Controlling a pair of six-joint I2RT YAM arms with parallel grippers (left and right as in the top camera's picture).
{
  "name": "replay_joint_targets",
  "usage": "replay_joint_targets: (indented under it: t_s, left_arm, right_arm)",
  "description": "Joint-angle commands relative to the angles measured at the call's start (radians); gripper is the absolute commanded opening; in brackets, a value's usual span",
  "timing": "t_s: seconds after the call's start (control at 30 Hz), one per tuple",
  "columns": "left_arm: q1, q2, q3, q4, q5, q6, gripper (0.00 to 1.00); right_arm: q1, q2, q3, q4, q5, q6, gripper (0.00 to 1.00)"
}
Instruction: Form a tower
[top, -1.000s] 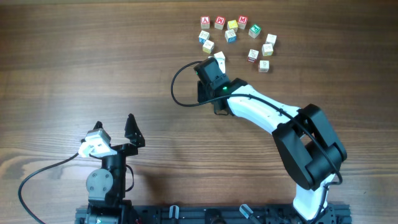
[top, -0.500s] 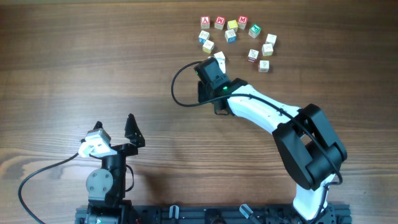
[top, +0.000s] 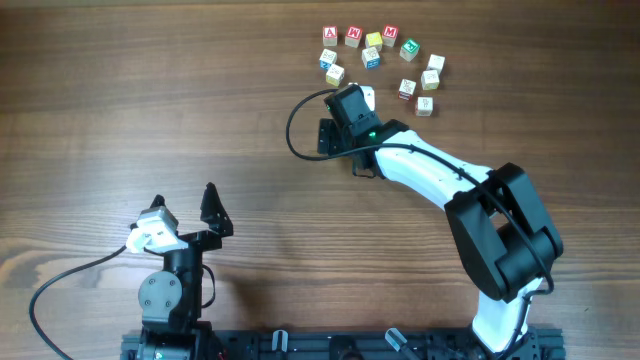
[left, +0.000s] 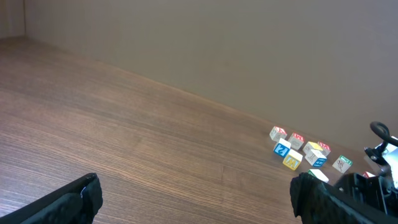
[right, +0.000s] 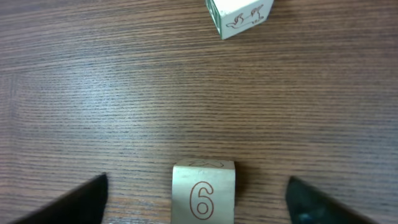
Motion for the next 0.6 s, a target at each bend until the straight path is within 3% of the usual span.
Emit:
replay_joint_targets:
  t_s: [0.0, 0.07, 0.3, 0.57]
  left_arm:
    - [0.006, -0.005, -0.006, 0.003, -0.006, 0.019, 1.00]
    - [0.006, -0.005, -0.006, 0.003, -0.006, 0.019, 1.00]
    - [0.006, -0.005, -0.006, 0.003, -0.006, 0.019, 1.00]
    - [0.006, -0.005, -0.006, 0.003, -0.006, 0.020, 1.00]
  right_arm:
    - [0.003, 0.020, 0.024, 0.001, 0.002, -0.022, 0.99]
    - [0.002, -0.004, 0.085, -0.006, 0.003, -0.089, 0.99]
    - [-0.150, -0.033, 0.184, 0.004, 0.002, -0.041, 1.00]
    - [-0.296, 0.076, 0.184, 0.174, 0.003, -0.053, 0.99]
